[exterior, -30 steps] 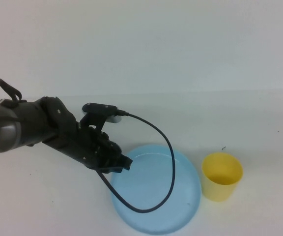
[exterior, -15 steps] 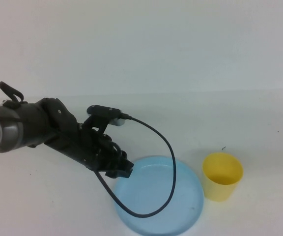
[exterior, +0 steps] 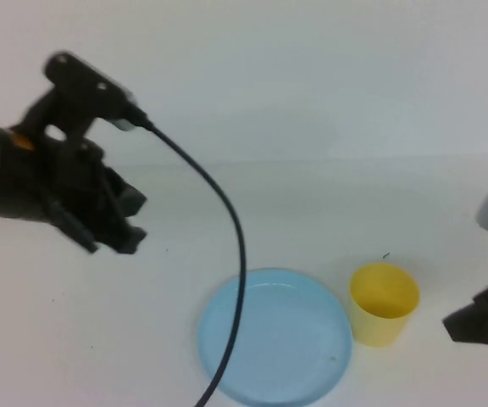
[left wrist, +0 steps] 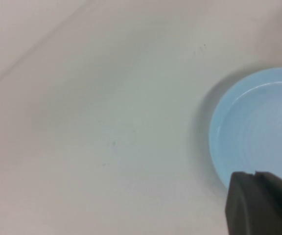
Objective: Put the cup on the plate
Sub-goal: Pick up the cup from the table
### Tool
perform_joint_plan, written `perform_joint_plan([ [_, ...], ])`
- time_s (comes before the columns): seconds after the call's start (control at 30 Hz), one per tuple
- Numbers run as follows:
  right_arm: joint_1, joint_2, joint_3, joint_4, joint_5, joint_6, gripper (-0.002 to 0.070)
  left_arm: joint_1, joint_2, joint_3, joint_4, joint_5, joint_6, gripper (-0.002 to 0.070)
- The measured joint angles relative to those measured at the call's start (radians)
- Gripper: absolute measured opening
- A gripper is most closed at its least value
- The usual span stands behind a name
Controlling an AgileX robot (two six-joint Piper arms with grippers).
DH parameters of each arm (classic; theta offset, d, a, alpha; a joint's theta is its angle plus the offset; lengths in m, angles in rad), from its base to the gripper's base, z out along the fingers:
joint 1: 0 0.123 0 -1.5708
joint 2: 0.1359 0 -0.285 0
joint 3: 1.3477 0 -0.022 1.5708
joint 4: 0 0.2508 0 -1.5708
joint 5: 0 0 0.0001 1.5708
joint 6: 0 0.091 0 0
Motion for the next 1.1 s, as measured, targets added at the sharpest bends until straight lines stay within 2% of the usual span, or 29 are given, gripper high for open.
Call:
perform_joint_plan([
  [0.3,0.027,0.321,-0.286,-0.125,0.084,0.023,0.0455,0.000,-0.437,0.249,0.094,-0.078,0.005,0.0001],
  [0.53,0.038,0.468,-0.414,-0.183,0.079,0.036,0.0451,0.000,-0.606,0.397,0.099,-0.097,-0.002,0.0001],
  [0.8,0.070,0.590,-0.459,-0.217,0.074,0.061,0.0447,0.000,-0.725,0.457,0.149,-0.130,0.014,0.0000],
  [1.0,0.084,0.656,-0.459,-0.274,0.044,0.087,0.0447,0.000,-0.729,0.517,0.183,-0.189,0.016,0.0000],
  [1.1,0.085,0.684,-0.459,-0.284,0.028,0.092,0.0418,0.000,-0.729,0.544,0.186,-0.206,0.016,0.0000],
])
